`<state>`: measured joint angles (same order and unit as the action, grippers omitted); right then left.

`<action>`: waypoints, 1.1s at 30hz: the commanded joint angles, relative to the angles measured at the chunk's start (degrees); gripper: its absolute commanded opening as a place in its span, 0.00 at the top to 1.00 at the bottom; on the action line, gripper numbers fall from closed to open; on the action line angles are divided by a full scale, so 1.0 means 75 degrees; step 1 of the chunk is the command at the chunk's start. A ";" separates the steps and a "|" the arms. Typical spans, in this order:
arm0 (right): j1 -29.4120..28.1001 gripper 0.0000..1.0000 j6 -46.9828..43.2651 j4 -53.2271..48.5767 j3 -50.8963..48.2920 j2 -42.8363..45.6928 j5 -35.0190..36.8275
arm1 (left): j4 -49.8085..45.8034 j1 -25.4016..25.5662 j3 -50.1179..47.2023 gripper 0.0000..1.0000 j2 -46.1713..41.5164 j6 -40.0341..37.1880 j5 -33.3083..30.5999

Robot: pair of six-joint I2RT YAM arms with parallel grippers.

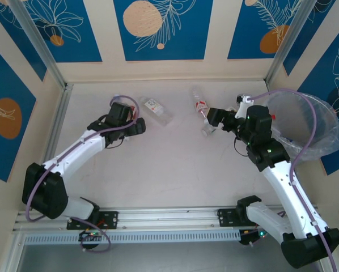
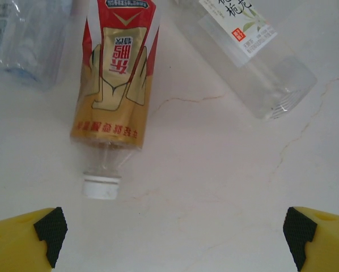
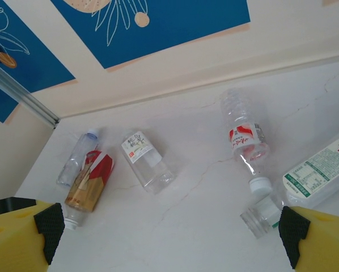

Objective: Put the plastic bottles in the bin

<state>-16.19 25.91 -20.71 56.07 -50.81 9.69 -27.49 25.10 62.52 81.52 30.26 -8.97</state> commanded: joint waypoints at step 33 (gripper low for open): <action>-0.0050 0.00 -0.0332 -0.0622 -0.0007 0.0657 0.1502 | 0.0532 -0.0939 -0.0122 0.33 0.2609 -0.2279 0.0311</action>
<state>-16.29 23.77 -25.10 56.07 -46.68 19.46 -24.38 18.74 61.01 99.59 12.99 -4.99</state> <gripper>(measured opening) 0.995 0.680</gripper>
